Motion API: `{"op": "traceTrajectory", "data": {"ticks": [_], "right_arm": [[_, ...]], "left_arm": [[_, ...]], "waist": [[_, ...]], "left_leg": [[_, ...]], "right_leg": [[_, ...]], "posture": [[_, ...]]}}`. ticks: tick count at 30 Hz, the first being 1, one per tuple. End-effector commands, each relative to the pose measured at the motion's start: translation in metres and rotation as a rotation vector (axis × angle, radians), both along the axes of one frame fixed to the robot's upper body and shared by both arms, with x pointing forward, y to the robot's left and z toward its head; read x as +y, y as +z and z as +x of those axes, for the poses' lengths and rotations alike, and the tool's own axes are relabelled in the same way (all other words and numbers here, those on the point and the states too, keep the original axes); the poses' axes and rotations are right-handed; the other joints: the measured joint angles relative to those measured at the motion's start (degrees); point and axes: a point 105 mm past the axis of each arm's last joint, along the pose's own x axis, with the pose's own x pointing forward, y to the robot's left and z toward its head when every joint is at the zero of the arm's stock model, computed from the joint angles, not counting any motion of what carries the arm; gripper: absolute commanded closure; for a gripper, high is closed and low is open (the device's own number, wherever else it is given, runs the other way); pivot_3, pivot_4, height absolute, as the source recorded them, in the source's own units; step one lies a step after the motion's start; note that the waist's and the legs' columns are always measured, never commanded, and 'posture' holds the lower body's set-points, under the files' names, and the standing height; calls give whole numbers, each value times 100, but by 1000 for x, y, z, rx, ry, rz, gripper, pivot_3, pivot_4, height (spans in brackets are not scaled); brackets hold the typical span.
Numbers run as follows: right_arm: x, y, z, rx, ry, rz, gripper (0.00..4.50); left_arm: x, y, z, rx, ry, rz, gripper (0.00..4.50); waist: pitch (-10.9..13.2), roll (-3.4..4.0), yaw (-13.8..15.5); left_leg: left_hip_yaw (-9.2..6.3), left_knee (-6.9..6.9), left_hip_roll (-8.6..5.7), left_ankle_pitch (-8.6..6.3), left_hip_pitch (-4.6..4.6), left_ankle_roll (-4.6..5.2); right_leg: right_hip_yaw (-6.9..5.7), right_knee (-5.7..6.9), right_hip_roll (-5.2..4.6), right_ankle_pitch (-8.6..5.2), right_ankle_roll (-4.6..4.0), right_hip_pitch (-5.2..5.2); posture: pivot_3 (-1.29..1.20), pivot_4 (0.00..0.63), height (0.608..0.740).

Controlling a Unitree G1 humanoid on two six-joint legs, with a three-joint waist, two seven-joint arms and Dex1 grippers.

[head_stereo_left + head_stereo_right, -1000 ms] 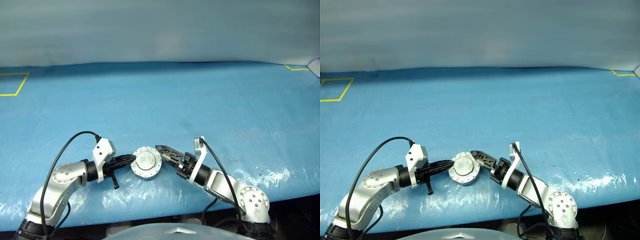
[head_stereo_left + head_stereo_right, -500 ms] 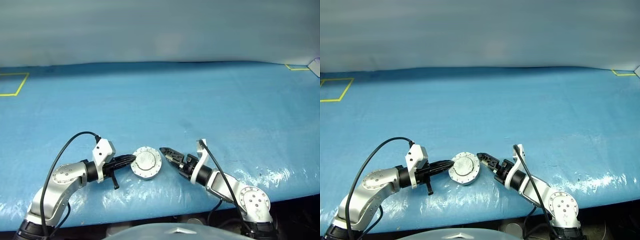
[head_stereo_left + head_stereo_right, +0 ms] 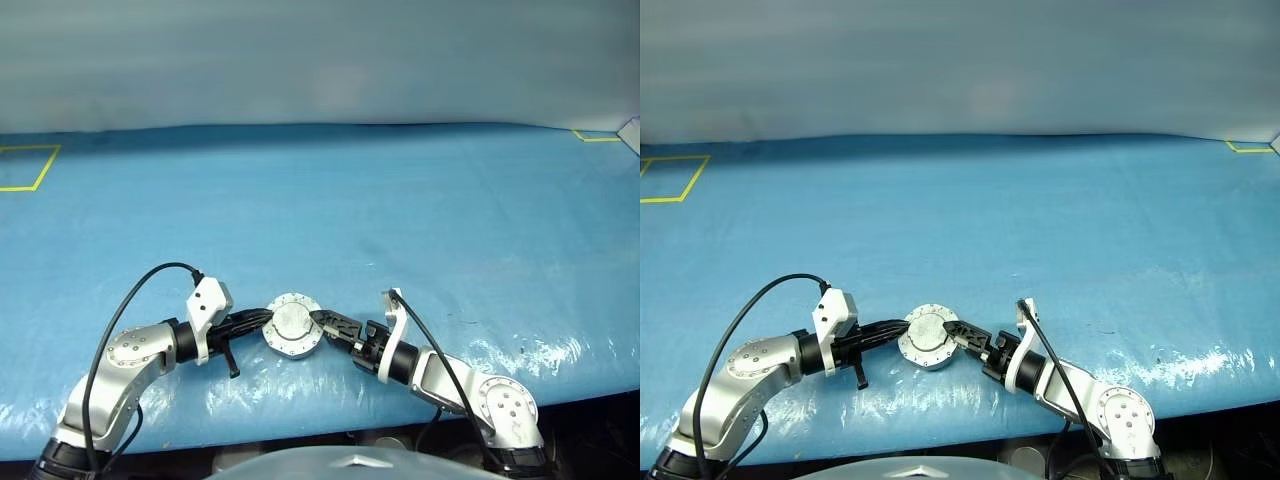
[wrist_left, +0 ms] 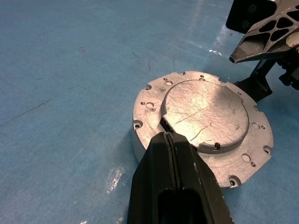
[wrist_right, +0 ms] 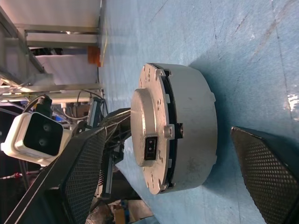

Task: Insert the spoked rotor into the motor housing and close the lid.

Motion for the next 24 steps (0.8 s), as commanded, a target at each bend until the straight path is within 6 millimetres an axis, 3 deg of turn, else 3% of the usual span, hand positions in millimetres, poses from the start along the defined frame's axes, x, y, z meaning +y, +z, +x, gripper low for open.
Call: {"op": "traceTrajectory", "data": {"ticks": [1,9,10,18,24], "right_arm": [[5,3,-3,0,21,32,670],[8,0,-6,12,49,39,3216],[8,0,-6,12,49,39,3338],[5,-1,-9,14,64,27,3339],[-6,14,6,-34,-36,67,3339]], "left_arm": [[-3,-8,-3,31,-11,2,4500],[-3,-7,-2,28,-8,2,4500],[-3,-8,-2,28,-7,2,4500],[0,-3,4,4,46,-28,4500],[14,38,30,-82,376,-332,4500]], "waist": [[0,0,0],[1,2,-15],[0,1,-16],[1,2,-5],[6,-6,5]], "left_leg": [[0,0,0,0,0,0],[0,-1,1,0,0,0],[0,-1,1,0,-1,0],[0,-2,1,-1,-2,2],[-5,1,1,-4,-14,6]], "right_leg": [[0,0,0,0,0,0],[0,0,1,0,0,-2],[0,0,1,0,0,-2],[0,-4,0,0,0,-2],[-4,-8,-1,2,4,-7]], "posture": [[0,150,740],[0,150,740],[0,150,740],[0,150,740],[0,150,740]]}}
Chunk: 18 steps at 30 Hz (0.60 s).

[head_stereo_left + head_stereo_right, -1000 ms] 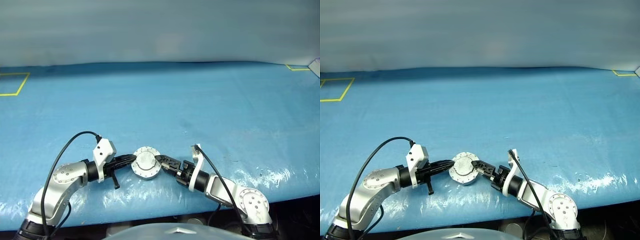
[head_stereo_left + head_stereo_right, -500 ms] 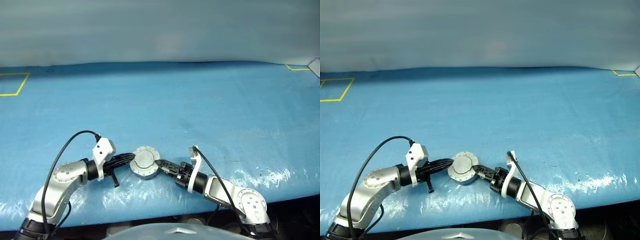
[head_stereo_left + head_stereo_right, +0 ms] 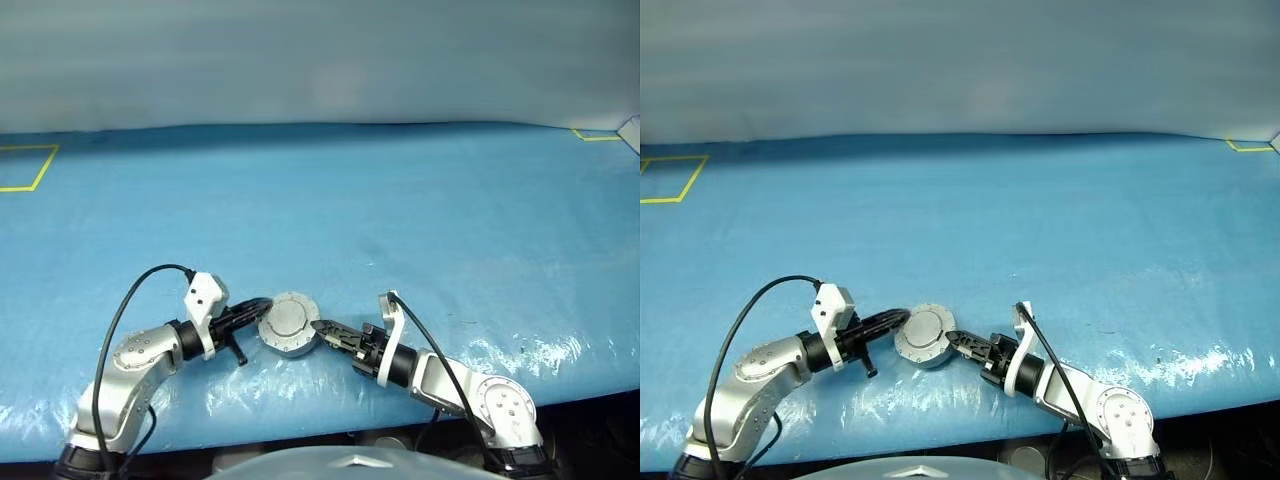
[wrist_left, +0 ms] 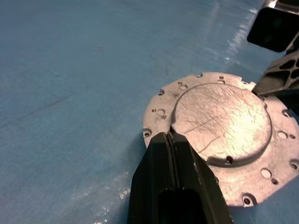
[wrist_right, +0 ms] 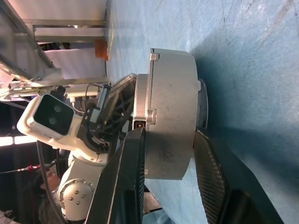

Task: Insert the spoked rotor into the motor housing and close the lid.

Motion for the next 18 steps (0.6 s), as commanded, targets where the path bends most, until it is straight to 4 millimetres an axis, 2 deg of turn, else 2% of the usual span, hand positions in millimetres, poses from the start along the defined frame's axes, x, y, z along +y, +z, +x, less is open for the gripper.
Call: {"op": "traceTrajectory", "data": {"ticks": [1,7,8,11,18], "right_arm": [[-9,16,13,-57,-77,33,3339],[-11,33,33,-125,-156,75,3339],[-12,38,39,-141,-176,93,3339],[-12,48,53,-179,-217,125,3339],[-6,64,82,-253,-262,168,3339]], "left_arm": [[14,33,10,-34,161,-145,4500],[19,41,-1,127,237,-433,4500],[19,42,-4,148,252,-501,4325],[16,41,-8,210,297,-664,3604],[4,33,-11,350,371,-1024,1209]], "waist": [[1,-2,3],[3,-3,-33],[4,-4,-41],[6,-6,-38],[8,-8,-23]], "left_leg": [[-2,1,0,0,0,0],[2,5,-1,0,-1,0],[5,5,-3,-1,-1,1],[3,6,-3,-1,-8,2],[5,11,-5,-1,-11,1]], "right_leg": [[-2,2,1,1,1,0],[2,1,1,4,7,-1],[4,0,0,5,8,-1],[3,0,1,5,9,-5],[4,-1,1,5,6,-5]], "posture": [[0,150,740],[0,150,740],[0,150,740],[0,150,740],[0,150,740]]}}
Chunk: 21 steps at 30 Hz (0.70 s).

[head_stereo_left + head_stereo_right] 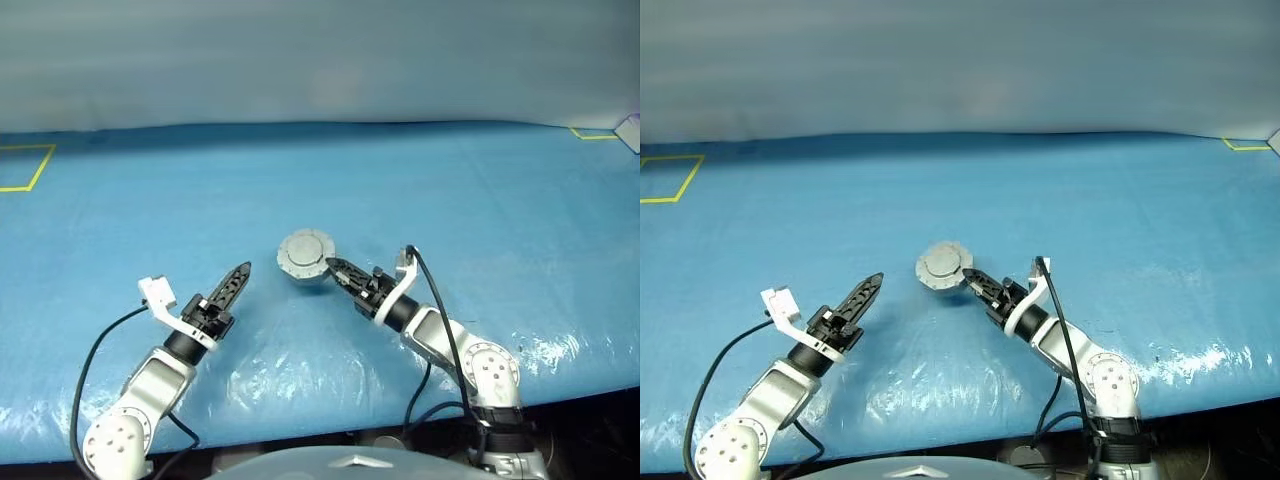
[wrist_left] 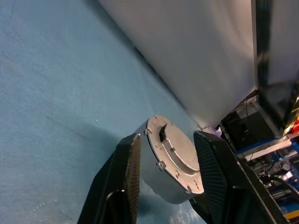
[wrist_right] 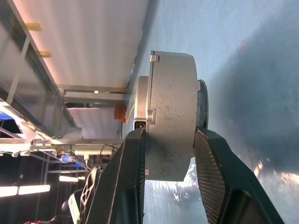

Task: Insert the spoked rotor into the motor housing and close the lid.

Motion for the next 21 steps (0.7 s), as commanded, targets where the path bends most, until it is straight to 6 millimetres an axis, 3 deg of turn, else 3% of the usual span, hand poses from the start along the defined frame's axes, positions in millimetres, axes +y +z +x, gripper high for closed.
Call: {"op": "traceTrajectory", "data": {"ticks": [1,4,9,15,21], "right_arm": [[3,28,9,-114,-6,72,3339],[12,35,9,-141,34,89,3339],[22,49,6,-175,67,148,3339],[43,56,-14,-176,169,190,3339],[57,48,-33,-135,252,190,3339]], "left_arm": [[-4,7,0,5,20,-135,919],[-7,5,-1,33,26,-231,0],[-9,2,-1,61,36,-299,0],[-8,-5,0,66,30,-357,0],[-3,-10,0,27,-2,-374,0]], "waist": [[1,-1,5],[1,-1,3],[1,0,-5],[1,1,-11],[1,1,-19]], "left_leg": [[-1,0,0,0,-3,0],[-3,0,0,0,-9,0],[-2,0,-1,-1,-9,2],[-2,1,-1,-1,-10,2],[-3,0,-1,-2,-12,3]], "right_leg": [[-1,-1,0,0,0,-1],[-1,0,1,0,-4,-6],[0,0,2,-2,-9,-7],[0,0,2,-3,-10,-8],[-2,0,2,-5,-13,-10]], "posture": [[0,150,740],[0,150,740],[0,150,740],[0,150,740],[0,150,740]]}}
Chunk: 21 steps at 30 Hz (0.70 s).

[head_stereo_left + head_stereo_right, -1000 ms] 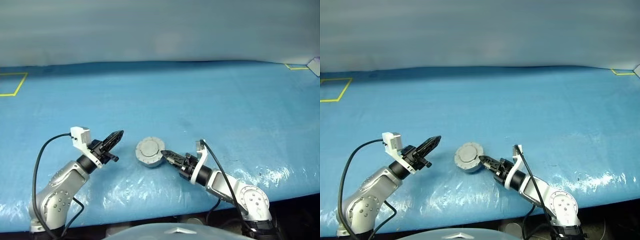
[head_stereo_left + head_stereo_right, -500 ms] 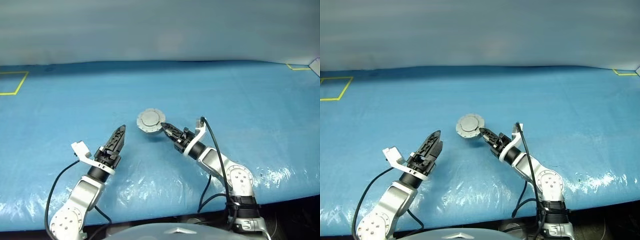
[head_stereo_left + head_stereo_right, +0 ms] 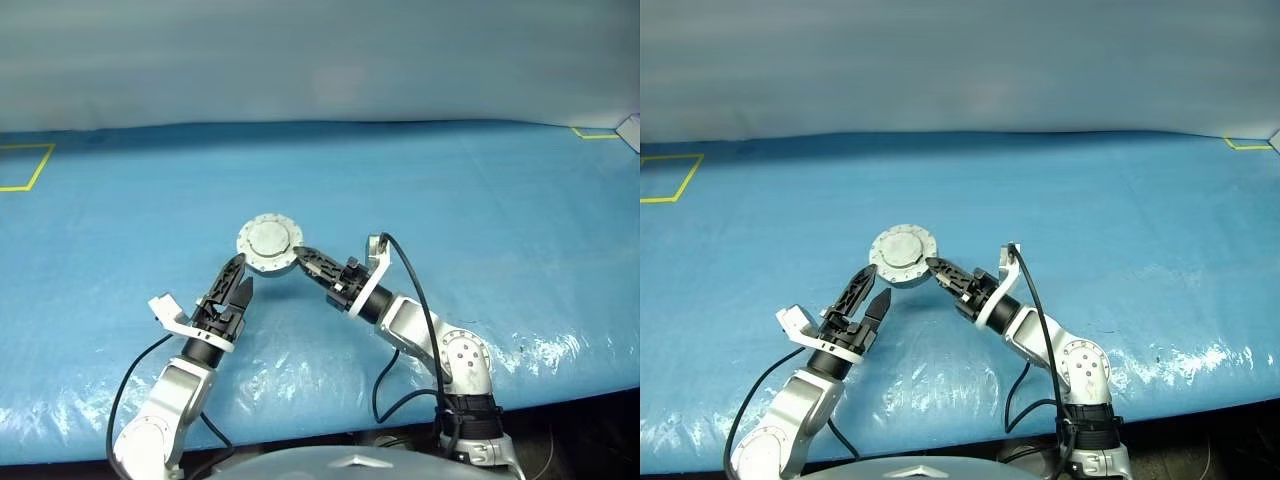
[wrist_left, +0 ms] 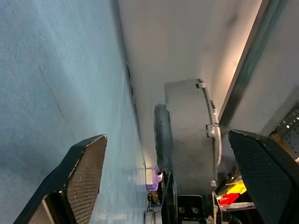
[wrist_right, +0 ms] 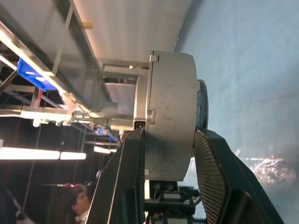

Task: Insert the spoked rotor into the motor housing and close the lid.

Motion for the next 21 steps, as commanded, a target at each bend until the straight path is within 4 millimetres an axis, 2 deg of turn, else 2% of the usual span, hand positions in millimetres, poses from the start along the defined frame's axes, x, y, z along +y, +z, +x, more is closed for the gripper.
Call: {"op": "traceTrajectory", "data": {"ticks": [1,11,15,18,21], "right_arm": [[9,22,-13,-62,63,76,3339],[9,17,-15,-40,74,73,3339],[13,16,-22,-53,127,52,3339],[14,16,-25,-71,145,33,3339],[13,16,-23,-127,119,-15,3339]], "left_arm": [[0,8,-2,-77,-32,-30,0],[-5,9,-7,-108,-83,-63,0],[-10,11,-7,-97,-90,-71,0],[-14,11,-6,-78,-93,-75,567],[-19,14,-5,-68,-101,-90,1595]], "waist": [[0,0,1],[0,0,-12],[0,0,-15],[0,0,-14],[0,0,-12]], "left_leg": [[0,0,0,0,-1,0],[0,2,1,0,-3,0],[0,2,1,0,-5,0],[0,2,1,0,-7,0],[-1,2,1,0,-10,0]], "right_leg": [[0,0,0,0,0,-1],[0,0,0,0,1,-3],[0,-1,0,0,1,-5],[0,-1,0,0,1,-7],[0,0,0,0,1,-11]], "posture": [[0,150,740],[0,150,740],[0,150,740],[0,150,740],[0,150,740]]}}
